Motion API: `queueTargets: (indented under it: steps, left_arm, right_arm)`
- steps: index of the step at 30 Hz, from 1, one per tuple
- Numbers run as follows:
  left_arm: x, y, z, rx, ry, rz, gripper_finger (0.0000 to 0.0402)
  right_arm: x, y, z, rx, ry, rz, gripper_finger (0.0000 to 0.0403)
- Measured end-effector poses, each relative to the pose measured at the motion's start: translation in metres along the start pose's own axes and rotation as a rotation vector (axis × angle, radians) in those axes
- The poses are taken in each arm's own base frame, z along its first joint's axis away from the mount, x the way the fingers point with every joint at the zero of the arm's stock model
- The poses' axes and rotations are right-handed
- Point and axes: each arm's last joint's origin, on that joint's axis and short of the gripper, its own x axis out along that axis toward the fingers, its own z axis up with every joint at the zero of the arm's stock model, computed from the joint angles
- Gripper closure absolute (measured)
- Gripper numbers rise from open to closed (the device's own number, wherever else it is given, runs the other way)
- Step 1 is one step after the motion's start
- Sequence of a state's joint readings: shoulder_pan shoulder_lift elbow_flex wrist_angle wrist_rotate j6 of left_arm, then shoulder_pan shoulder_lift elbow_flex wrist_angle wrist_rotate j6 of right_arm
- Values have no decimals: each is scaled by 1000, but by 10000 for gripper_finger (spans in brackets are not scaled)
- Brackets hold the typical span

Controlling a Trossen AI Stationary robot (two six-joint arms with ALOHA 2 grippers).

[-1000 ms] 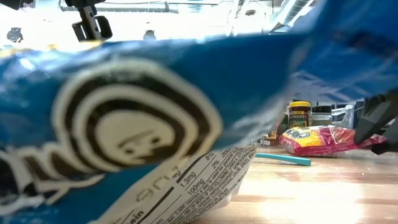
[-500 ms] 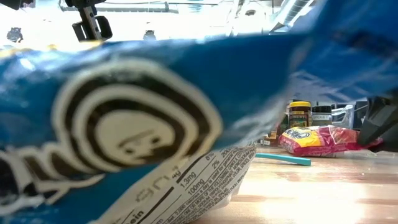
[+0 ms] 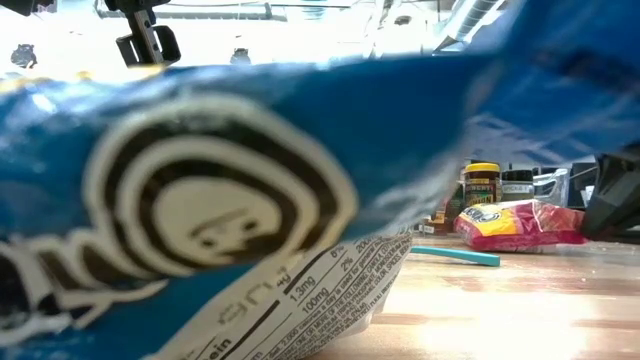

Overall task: Pick & Place Food Item
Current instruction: Put the red noodle pack into the left transparent bin

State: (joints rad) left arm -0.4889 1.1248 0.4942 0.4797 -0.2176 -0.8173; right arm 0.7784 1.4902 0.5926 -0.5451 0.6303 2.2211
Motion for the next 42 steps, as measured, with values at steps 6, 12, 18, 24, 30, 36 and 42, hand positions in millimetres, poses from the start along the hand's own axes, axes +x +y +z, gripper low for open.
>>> queueTargets:
  steps: [6,12,18,24,30,36,42]
  left_arm:
    - [0,0,0,0,0,0,402]
    - [0,0,0,0,3,-3,402]
    - [0,0,0,0,3,-3,402]
    - [0,0,0,0,3,-2,402]
    - [0,0,0,0,2,-2,402]
    - [0,0,0,0,-1,1,402]
    - [0,0,0,0,-1,1,402]
  right_arm:
    - [-7,13,-4,-41,26,37,401]
    - [-23,35,-6,-126,36,55,402]
    - [-44,57,-2,-184,23,37,402]
    - [-72,79,6,-273,11,10,403]
    - [-101,103,16,-358,44,13,403]
    - [-123,129,29,-460,114,62,403]
    - [-139,153,47,-545,123,131,403]
